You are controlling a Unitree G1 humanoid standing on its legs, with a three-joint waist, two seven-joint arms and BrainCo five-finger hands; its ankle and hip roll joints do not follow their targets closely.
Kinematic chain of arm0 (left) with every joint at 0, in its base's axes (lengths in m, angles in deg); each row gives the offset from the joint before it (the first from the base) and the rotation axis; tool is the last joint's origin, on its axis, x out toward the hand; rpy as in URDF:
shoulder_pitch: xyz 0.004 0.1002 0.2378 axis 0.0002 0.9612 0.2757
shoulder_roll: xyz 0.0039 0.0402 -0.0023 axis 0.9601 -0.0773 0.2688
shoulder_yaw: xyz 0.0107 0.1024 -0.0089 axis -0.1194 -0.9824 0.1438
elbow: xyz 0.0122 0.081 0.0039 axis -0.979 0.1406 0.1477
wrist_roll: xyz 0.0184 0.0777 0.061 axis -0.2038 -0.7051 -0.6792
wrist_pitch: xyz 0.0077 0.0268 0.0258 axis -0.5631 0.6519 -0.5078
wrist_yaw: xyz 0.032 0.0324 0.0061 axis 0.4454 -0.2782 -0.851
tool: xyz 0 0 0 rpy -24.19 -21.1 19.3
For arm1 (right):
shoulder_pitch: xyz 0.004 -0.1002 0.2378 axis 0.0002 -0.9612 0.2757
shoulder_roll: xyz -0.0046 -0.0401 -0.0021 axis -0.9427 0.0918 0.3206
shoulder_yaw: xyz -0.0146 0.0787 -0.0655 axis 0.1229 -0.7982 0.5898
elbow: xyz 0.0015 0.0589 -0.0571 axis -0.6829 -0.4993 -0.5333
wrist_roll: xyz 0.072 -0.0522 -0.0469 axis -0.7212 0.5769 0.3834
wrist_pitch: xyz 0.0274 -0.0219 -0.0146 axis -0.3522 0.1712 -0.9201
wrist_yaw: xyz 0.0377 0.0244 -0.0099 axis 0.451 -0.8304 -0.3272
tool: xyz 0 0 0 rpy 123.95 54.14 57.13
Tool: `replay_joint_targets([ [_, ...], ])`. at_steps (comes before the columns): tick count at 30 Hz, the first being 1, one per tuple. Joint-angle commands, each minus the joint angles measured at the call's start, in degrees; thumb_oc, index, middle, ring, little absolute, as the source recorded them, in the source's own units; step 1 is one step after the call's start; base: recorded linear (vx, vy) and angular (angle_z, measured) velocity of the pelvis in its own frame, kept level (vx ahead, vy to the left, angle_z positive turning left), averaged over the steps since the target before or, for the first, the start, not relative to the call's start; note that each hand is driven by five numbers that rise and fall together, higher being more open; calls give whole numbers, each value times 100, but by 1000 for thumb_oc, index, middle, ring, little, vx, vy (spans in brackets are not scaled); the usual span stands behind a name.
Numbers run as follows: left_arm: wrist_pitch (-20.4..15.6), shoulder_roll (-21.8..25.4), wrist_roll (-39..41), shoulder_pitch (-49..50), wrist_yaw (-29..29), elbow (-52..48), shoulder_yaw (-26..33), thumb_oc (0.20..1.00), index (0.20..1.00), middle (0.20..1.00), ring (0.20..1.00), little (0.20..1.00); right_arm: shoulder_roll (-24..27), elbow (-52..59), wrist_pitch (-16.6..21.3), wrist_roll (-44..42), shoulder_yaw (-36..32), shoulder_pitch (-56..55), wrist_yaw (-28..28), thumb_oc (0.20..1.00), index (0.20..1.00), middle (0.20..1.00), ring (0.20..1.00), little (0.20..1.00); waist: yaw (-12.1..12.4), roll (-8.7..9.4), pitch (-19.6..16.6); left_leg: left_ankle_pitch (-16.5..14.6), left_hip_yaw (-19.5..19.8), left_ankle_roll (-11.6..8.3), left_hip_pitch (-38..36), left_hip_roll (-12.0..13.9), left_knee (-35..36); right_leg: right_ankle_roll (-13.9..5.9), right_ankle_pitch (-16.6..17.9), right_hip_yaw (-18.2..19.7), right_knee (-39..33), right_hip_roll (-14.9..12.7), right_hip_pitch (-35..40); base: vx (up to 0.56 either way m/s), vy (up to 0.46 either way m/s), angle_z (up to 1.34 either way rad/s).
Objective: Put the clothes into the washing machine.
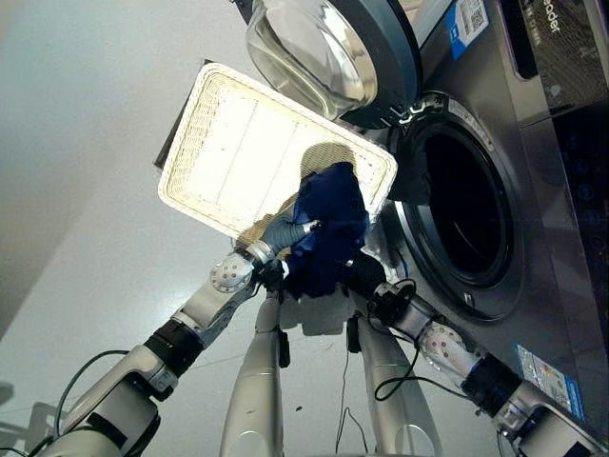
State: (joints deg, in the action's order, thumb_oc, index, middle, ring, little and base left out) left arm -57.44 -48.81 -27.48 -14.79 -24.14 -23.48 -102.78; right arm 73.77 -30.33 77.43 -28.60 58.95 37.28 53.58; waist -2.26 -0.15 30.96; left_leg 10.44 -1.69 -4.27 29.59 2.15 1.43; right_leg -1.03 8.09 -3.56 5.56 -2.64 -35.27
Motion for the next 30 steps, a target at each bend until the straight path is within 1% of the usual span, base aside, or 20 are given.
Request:
replay_joint_targets([
  [1, 34, -106, -672, 249, -323, -156, -59, 1000, 1000, 1000, 1000, 1000, -178, 518, 1158, -441, -303, -59, -212, 200, 200, 200, 200, 200, -177, -187, -117, -265, -348, 249, 61, -516, -124, -353, -188, -269, 76, 136, 123, 3, 42, -4],
  [2, 145, -107, -737, 285, -378, -141, -79, 1000, 1000, 1000, 1000, 1000, -260, 473, 1302, -476, -362, -123, -282, 200, 200, 200, 200, 200, -190, -198, -117, -267, -360, 252, 57, -517, -121, -352, -183, -254, 68, 136, 125, 3, 34, -4],
  [3, 150, -104, -751, 290, -383, -137, -83, 1000, 1000, 1000, 1000, 1000, -268, 466, 1319, -479, -367, -134, -284, 200, 200, 200, 200, 200, -190, -199, -117, -268, -360, 252, 56, -518, -121, -353, -183, -252, 67, 135, 127, 4, 21, -7],
  [5, 260, -59, -910, 321, -474, -86, -158, 1000, 1000, 1000, 1000, 1000, -350, 326, 1502, -501, -480, -206, -361, 200, 200, 200, 200, 200, -206, -225, -117, -276, -374, 256, 41, -520, -113, -354, -177, -240, 58, 126, 130, 2, 17, -5],
  [6, 338, -19, -1056, 320, -581, -40, -222, 1000, 1000, 1000, 1000, 1000, -394, 213, 1679, -418, -567, -224, -498, 200, 200, 200, 200, 200, -210, -247, -117, -279, -377, 259, 30, -529, -108, -355, -169, -237, 42, 115, 143, -1, 13, -5],
  [9, 354, 21, -1021, 324, -725, 101, -257, 1000, 1000, 1000, 1000, 1000, -470, -1, 1871, -509, -703, -216, -670, 200, 200, 200, 200, 200, -201, -269, -117, -281, -376, 255, 18, -533, -107, -362, -155, -240, 18, 93, 169, 0, 0, -3],
  [12, 363, 55, -969, 298, -997, 249, -257, 1000, 1000, 1000, 1000, 1000, -480, -240, 1935, -663, -819, -165, -661, 200, 200, 200, 200, 200, -188, -291, -117, -285, -384, 251, 6, -536, -104, -362, -150, -250, 6, 82, 183, 0, 0, 0],
  [14, 444, 28, -965, 303, -1599, 483, -196, 1000, 1000, 1000, 1000, 1000, -511, -522, 2009, -1003, -940, -105, -566, 200, 200, 200, 200, 200, -161, -312, -117, -287, -374, 249, -1, -544, -115, -358, -153, -262, 14, 74, 195, 0, 0, 0],
  [16, 444, 28, -965, 303, -1599, 483, -196, 1000, 1000, 1000, 1000, 1000, -511, -522, 2009, -1003, -940, -105, -566, 200, 200, 200, 200, 200, -161, -312, -117, -287, -374, 249, -1, -544, -115, -358, -153, -262, 14, 74, 195, 0, 0, 0],
  [17, 490, 5, -1026, 293, -1995, 620, -159, 1000, 1000, 1000, 1000, 1000, -525, -655, 2060, -1187, -1003, -70, -501, 200, 200, 200, 200, 200, -147, -322, -117, -288, -365, 250, -7, -548, -117, -358, -159, -268, 20, 72, 203, 0, 0, 0],
  [19, 490, 5, -1026, 293, -1995, 620, -159, 1000, 1000, 1000, 1000, 1000, -525, -655, 2060, -1187, -1003, -70, -501, 200, 200, 200, 200, 200, -147, -322, -117, -288, -365, 250, -7, -548, -117, -358, -159, -268, 20, 72, 203, 5, -30, 0],
  [20, 584, -72, -923, 316, -2839, 982, 110, 1000, 1000, 1000, 1000, 1000, -581, -970, 2204, -1757, -1281, 84, -445, 200, 200, 200, 200, 200, -98, -338, -117, -310, -333, 246, -1, -552, -159, -362, -188, -284, 55, 58, 208, 9, -60, 1],
  [21, 584, -72, -923, 316, -2839, 982, 110, 1000, 1000, 1000, 1000, 1000, -581, -970, 2204, -1757, -1281, 84, -445, 200, 200, 200, 200, 200, -98, -338, -117, -310, -333, 246, -1, -552, -159, -362, -188, -284, 55, 58, 208, 17, -109, 1],
  [22, 468, -150, -784, 407, -3152, 1247, 462, 1000, 1000, 1000, 1000, 1000, -614, -1331, 2264, -2642, -1712, 246, -378, 200, 200, 200, 200, 200, -47, -370, -117, -326, -327, 228, -2, -557, -194, -368, -204, -318, 66, 28, 233, 6, -77, 1],
  [23, 433, -165, -653, 428, -3142, 1375, 677, 1000, 1000, 1000, 1000, 1000, -576, -1641, 2263, -3261, -2090, 430, -284, 200, 200, 200, 200, 200, -9, -405, -117, -322, -327, 217, 16, -559, -207, -372, -182, -341, 57, 4, 228, 29, -104, 2],
  [24, 396, -171, -578, 478, -3084, 1526, 851, 1000, 1000, 1000, 1000, 1000, -503, -1871, 2340, -3462, -2525, 619, -385, 200, 200, 200, 200, 200, 18, -442, -117, -367, -320, 204, -45, -559, -211, -388, -228, -379, 77, -26, 287, 17, -86, 2],
  [25, 361, -146, -502, 498, -3051, 1624, 967, 1000, 1000, 1000, 1000, 1000, -392, -2049, 2522, -3462, -2974, 893, -608, 200, 200, 200, 200, 200, 54, -474, -117, -365, -310, 194, -15, -559, -237, -395, -205, -412, 86, -49, 263, 39, -67, 2],
  [28, 425, -81, -399, 546, -2963, 1700, 1107, 1000, 1000, 1000, 1000, 1000, -62, -2305, 2795, -3462, -3639, 1388, -1072, 200, 200, 200, 200, 200, 104, -531, -117, -437, -295, 175, -59, -567, -272, -410, -275, -448, 118, -68, 317, 18, -32, 11],
  [29, 430, -38, -318, 585, -2921, 1706, 1164, 1000, 1000, 1000, 1000, 1000, 163, -2475, 2971, -3462, -3898, 1625, -1269, 200, 200, 200, 200, 200, 125, -556, -117, -460, -288, 174, -62, -570, -285, -411, -297, -457, 128, -74, 324, 0, 0, 0],
  [30, 429, -33, -308, 571, -2911, 1705, 1179, 1000, 1000, 1000, 1000, 1000, 197, -2502, 2975, -3462, -3936, 1682, -1287, 200, 200, 200, 200, 200, 131, -562, -117, -430, -293, 177, -15, -569, -292, -404, -259, -458, 122, -73, 282, 0, 0, 0],
])
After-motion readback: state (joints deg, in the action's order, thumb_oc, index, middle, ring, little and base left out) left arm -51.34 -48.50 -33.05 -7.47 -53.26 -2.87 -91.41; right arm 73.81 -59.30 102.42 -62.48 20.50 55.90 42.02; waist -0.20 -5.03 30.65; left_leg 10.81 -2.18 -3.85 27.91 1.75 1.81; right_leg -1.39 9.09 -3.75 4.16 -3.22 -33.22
